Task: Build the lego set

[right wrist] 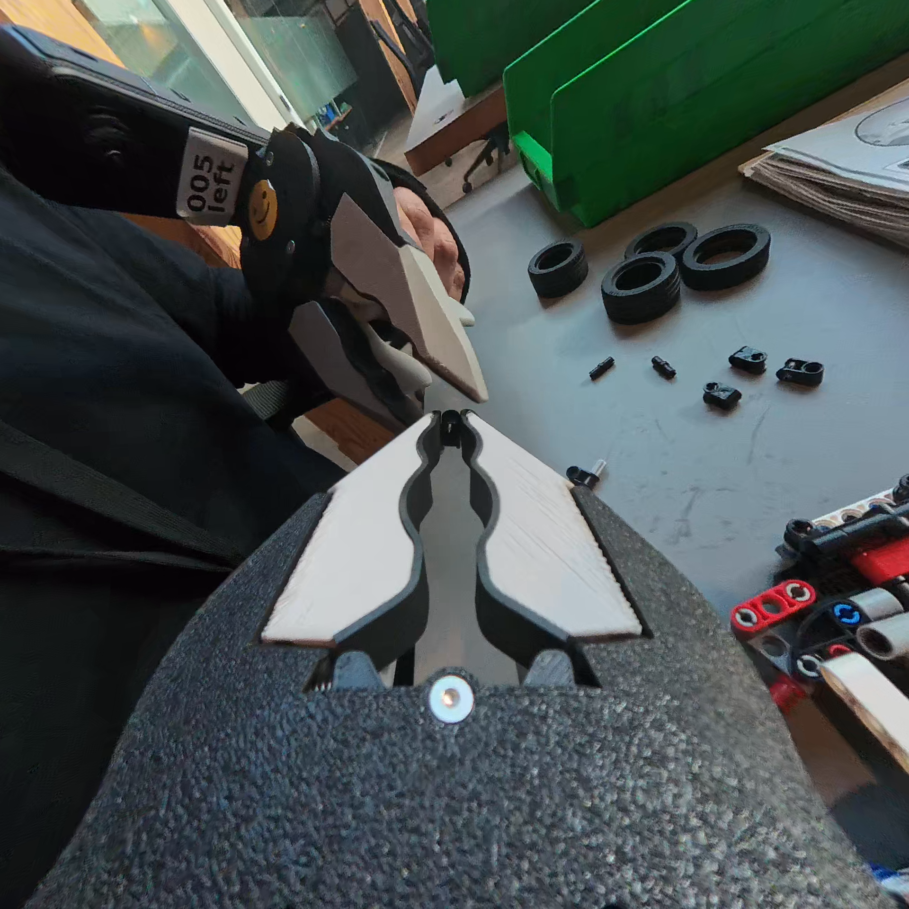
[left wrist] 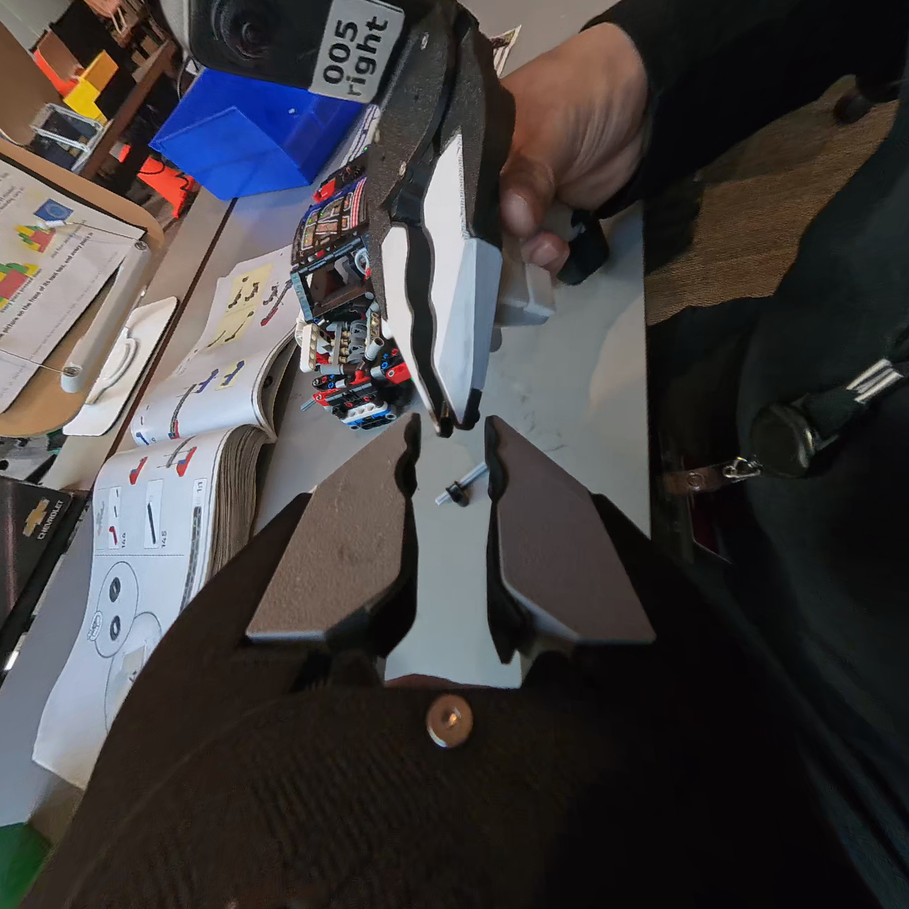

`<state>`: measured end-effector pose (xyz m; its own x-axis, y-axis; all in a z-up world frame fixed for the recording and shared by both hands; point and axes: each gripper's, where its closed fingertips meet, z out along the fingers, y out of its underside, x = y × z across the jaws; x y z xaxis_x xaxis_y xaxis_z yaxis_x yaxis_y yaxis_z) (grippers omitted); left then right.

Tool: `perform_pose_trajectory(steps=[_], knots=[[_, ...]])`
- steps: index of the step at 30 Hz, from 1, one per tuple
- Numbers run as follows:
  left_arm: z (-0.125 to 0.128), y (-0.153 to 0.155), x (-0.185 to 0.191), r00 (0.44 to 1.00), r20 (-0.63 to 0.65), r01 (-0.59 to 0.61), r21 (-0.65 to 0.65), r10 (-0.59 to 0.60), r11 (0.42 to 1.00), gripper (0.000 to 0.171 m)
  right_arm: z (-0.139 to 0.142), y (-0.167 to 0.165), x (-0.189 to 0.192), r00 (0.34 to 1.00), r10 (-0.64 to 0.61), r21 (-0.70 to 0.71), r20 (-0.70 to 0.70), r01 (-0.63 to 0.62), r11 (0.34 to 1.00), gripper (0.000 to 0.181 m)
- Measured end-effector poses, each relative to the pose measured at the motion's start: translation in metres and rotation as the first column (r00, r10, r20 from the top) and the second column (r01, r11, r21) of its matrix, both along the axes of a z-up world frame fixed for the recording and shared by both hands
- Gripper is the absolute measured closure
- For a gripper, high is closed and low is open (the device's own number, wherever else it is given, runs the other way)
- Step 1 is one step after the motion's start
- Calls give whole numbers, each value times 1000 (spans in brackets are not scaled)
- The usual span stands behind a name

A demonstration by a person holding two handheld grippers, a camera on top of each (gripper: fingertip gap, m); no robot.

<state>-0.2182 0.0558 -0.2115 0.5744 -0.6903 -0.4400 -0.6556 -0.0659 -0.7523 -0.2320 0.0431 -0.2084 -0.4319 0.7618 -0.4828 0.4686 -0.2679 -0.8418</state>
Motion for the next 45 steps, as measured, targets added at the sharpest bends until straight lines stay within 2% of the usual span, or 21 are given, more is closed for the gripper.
perform_pose_trajectory(steps=[6,9,15,21,26,29,33,40,45], knots=[[0,11,11,999,19,26,-5,-26,1000,143,9,6,8,1000,20,-115,-23,-23,993,175],[2,13,16,998,27,55,-12,-55,998,151,13,5,13,998,60,-148,-32,-64,987,174],[9,22,18,999,35,42,-2,-42,999,152,19,15,15,997,50,-215,-55,-61,975,174],[21,25,22,996,88,-2,43,-1,999,151,31,15,18,994,72,-369,-84,-98,924,174],[31,17,24,990,143,1,54,-9,999,152,42,7,19,986,120,-442,-114,-158,883,174],[32,17,16,997,71,-39,93,33,995,153,42,7,13,990,95,-458,-102,-132,879,174],[30,21,6,989,-24,-139,195,146,971,157,37,13,4,998,48,-515,-47,-65,855,174],[31,19,-3,976,14,-215,231,218,949,158,38,10,-5,999,41,-613,-14,-41,789,174],[17,26,-20,945,-57,-303,225,323,926,158,22,24,-10,996,-70,-465,53,86,881,173]])
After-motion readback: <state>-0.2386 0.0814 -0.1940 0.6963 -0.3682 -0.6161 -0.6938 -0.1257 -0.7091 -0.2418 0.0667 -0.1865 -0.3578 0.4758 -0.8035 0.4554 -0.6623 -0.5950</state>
